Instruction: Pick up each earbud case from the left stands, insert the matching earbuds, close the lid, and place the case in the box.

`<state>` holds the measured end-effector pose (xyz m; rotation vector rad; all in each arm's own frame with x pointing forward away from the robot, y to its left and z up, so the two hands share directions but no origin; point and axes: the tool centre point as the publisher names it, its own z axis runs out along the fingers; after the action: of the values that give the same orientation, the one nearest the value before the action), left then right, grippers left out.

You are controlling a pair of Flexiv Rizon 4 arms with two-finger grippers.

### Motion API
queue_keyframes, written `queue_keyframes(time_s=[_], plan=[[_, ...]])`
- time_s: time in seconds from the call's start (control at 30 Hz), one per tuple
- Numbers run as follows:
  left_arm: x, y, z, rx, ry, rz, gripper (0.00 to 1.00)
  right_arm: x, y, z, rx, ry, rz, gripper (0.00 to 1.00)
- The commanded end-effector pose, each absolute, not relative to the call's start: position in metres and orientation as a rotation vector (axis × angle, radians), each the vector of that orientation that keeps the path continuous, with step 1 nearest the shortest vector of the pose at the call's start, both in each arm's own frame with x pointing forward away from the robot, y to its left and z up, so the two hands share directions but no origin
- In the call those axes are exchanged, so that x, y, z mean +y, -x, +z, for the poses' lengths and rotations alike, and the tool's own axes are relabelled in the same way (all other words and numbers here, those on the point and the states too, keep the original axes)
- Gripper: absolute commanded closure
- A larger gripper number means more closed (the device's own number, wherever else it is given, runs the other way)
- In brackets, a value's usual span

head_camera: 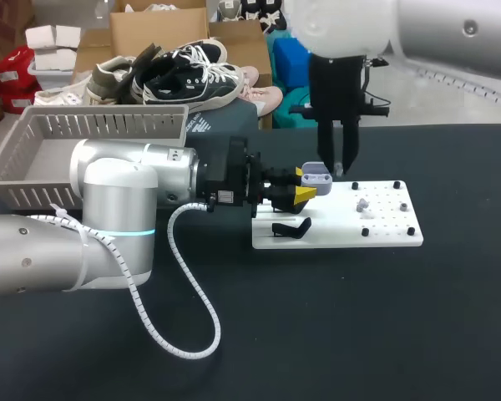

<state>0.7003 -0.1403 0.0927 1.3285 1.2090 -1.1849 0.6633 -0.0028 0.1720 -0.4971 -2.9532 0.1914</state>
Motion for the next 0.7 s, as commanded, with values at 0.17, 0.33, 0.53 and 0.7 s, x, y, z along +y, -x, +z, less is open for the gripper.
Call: queue_keyframes(time_s=[0.17,0.33,0.53,0.7], plan=[[-0.14,-0.702,0.092,1.206,-1.332,-1.189,1.0,0.012,-0.674,0.174,-2.944,0.502,0.239,1.0],[-0.14,-0.702,0.092,1.206,-1.332,-1.189,1.0,0.02,-0.675,0.172,-2.946,0.472,0.235,1.0],[-0.14,-0.702,0.092,1.206,-1.332,-1.189,1.0,0.018,-0.676,0.164,-2.924,0.464,0.246,1.0],[-0.14,-0.702,0.092,1.206,-1.332,-1.189,1.0,0.019,-0.677,0.161,-2.922,0.455,0.26,1.0]])
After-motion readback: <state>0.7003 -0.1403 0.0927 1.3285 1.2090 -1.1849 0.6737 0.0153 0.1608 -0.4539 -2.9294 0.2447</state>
